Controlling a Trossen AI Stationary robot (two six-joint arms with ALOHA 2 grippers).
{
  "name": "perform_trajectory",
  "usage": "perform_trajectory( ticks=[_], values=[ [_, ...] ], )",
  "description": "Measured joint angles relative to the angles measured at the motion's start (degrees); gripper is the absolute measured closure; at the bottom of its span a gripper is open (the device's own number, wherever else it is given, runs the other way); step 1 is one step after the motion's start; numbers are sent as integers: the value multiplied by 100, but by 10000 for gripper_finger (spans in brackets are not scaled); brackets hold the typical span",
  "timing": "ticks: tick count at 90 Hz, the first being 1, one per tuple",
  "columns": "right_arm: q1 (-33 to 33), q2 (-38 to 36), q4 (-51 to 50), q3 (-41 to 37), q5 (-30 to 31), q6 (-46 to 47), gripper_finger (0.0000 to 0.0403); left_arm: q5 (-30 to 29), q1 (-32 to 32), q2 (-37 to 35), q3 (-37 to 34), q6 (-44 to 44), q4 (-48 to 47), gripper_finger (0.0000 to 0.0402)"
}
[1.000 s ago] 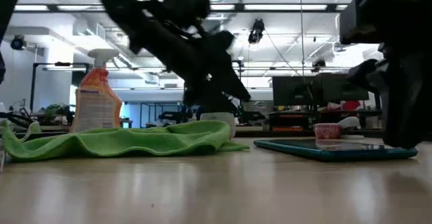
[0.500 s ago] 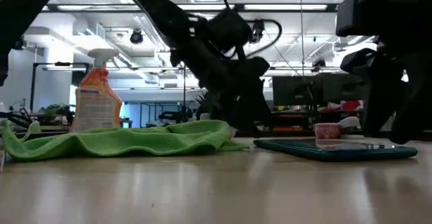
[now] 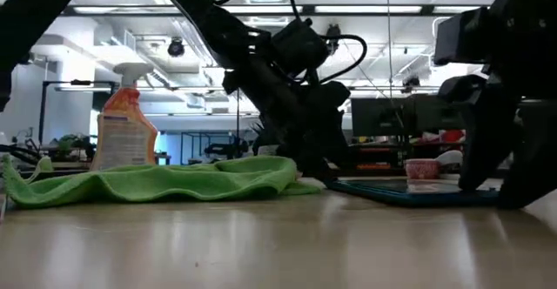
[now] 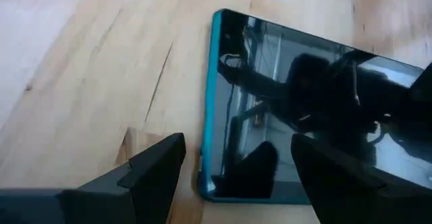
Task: Apply microfiber cloth
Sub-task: Spray the front and back of the tablet with the spray bottle
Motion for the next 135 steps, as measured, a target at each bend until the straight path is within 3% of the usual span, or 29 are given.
perform_trajectory(
  ticks=[54, 96, 113, 127, 135],
  values=[
    [-2, -68, -13, 8, 119, -333, 216, 1430, -38, -212, -17, -68, -636, 136],
    [60, 7, -327, 288, 10, -489, 222, 1757, -104, -583, -60, 271, -1956, 136],
    [101, 28, -482, 301, 31, -385, 222, 2235, -130, -633, -178, 284, -2513, 136],
    [133, 0, -1170, 464, -24, -108, 224, 2253, -141, -817, -180, 359, -2662, 136],
    [138, -4, -1536, 464, -32, 92, 223, 1785, -140, -945, -180, 540, -2614, 136]
  ],
)
